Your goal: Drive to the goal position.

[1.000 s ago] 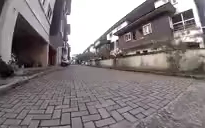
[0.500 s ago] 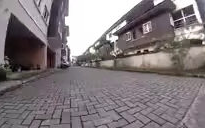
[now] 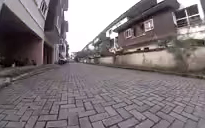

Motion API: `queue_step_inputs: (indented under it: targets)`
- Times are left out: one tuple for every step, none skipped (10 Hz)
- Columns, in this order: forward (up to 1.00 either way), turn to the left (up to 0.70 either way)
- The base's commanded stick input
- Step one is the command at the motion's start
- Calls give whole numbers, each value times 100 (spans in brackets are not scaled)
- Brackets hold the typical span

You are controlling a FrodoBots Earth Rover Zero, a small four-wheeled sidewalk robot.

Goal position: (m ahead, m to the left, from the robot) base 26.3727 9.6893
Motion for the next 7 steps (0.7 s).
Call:
queue_step_inputs:
  targets:
    - [70, 0]
    - [70, 0]
    - [70, 0]
    - [70, 0]
    - [70, 0]
    - [70, 0]
    - [70, 0]
